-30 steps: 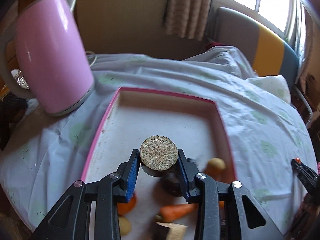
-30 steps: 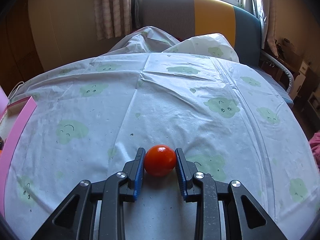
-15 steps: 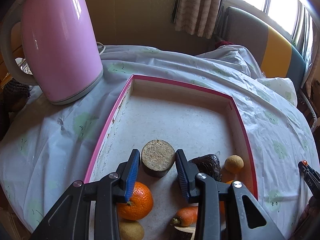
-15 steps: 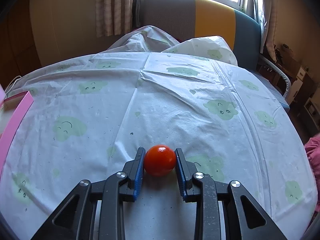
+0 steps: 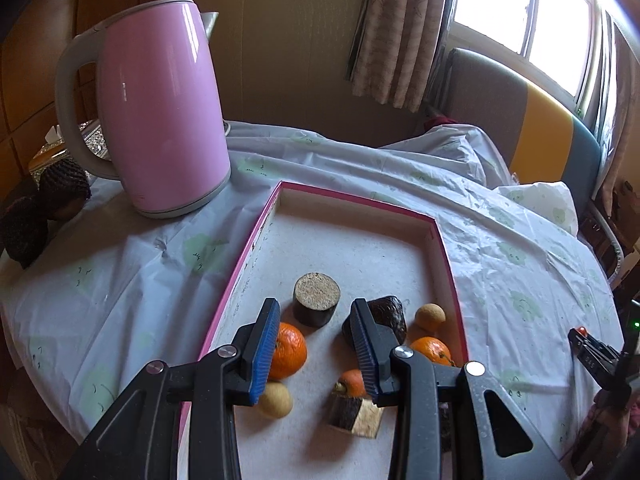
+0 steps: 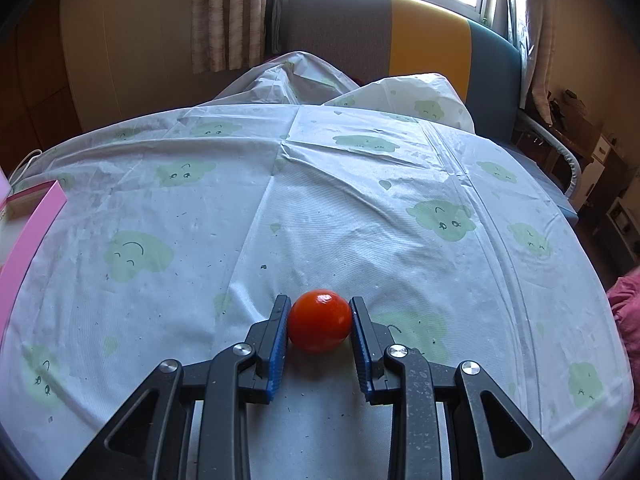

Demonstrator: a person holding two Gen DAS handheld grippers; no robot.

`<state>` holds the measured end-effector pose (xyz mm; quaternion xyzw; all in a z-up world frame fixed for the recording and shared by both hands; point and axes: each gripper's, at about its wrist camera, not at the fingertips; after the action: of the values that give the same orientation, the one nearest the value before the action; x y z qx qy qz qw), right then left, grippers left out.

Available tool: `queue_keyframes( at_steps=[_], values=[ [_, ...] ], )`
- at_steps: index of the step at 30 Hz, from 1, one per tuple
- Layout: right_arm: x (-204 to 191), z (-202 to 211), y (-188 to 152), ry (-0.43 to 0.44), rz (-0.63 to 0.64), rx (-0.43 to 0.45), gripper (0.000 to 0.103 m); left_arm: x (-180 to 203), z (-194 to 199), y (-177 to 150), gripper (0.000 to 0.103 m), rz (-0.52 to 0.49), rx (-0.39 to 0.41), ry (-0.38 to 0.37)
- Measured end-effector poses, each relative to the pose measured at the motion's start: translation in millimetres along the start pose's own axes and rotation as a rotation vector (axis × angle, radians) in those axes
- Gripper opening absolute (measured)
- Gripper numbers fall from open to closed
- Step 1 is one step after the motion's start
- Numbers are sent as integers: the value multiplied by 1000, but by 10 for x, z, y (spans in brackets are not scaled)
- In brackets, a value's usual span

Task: Organize fruits
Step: 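Carry the cherry tomato into the tray with right gripper and release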

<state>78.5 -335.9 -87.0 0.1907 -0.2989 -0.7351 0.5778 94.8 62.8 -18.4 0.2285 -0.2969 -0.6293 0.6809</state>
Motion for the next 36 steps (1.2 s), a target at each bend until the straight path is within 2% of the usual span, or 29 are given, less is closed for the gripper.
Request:
queue_keyframes(
  at_steps=[4,10,14,18,23,30,33,36],
  values=[
    [1,1,0,0,0,0,30,-31,127,-77,37,1,14,-8],
    [-6,4,3,-1,4,-2,29,-133,193,-258,37,27,-15,-18],
    [-27,49,13,24,4,-6,28,-202,250,-369,37,21,-16,1],
    [-253,192,-11,106,18,2,28,-286,300,-400,37,35,-7,17],
    [-790,499,-1,277,86,38,28,-371,335,-422,37,50,-4,26],
    [-1764,1047,-74,532,310,78,28,-440,368,-454,37,67,-6,34],
    [-2125,1176,-172,593,401,74,28,-463,379,-464,37,73,-6,38],
    [-2410,1186,-295,607,486,50,28,-497,391,-474,37,82,-6,41]
  ],
)
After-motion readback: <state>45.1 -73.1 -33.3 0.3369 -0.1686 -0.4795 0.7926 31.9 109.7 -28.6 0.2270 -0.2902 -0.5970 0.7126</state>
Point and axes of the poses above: each gripper's, at about its wrist camera, not at the fingertips, and z roughly against the way its jaws point, x to its right, y to its top, and after that the axes turned 1 degree about x, right-handed
